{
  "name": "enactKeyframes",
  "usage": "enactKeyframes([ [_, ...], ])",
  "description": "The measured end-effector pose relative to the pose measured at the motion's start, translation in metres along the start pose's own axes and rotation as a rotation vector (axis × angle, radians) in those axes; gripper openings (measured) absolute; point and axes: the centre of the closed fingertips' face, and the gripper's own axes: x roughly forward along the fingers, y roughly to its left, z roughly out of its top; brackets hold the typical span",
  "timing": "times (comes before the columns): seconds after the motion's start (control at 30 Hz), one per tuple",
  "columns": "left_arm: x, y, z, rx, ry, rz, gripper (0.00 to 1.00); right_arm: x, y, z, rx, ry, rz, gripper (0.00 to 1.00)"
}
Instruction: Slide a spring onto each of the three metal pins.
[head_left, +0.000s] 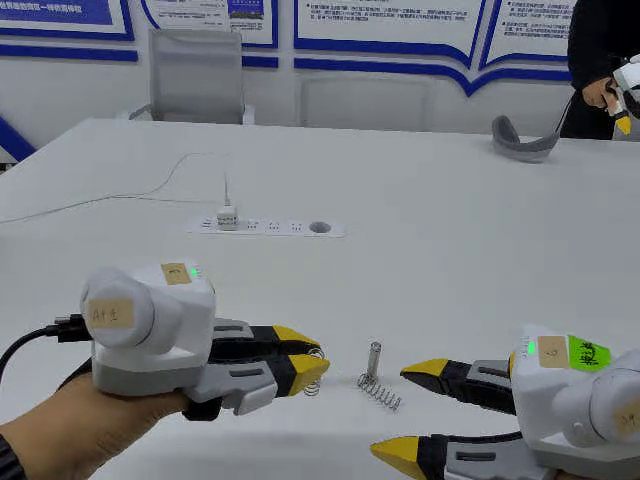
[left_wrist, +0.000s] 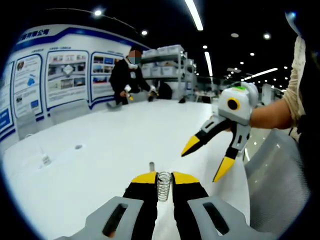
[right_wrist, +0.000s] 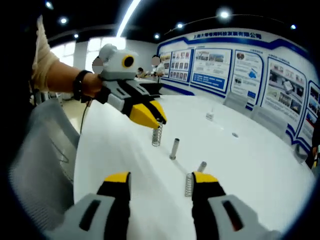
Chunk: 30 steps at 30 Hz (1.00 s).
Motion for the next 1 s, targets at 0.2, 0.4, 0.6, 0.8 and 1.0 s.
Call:
enactKeyframes([
  [0.2,0.002,0.013,0.001,-0.021,-0.012,0.063,0.09,-0.006,-0.009,-0.004,0.021,-0.009,-0.038,0.57],
  [0.4,0.003,0.026,0.003,-0.041,-0.025,0.125,0.09,-0.010,-0.012,-0.006,0.030,-0.014,-0.054,0.59],
  [0.6,0.005,0.041,0.004,-0.071,-0.043,0.185,0.09,-0.011,-0.014,-0.008,0.037,-0.019,-0.059,0.59],
  [0.8,0.006,0.051,0.004,-0.102,-0.065,0.224,0.09,-0.012,-0.016,-0.010,0.042,-0.022,-0.065,0.59],
  [1.0,0.010,0.059,0.000,-0.124,-0.070,0.250,0.09,-0.012,-0.017,-0.012,0.046,-0.022,-0.066,0.59],
])
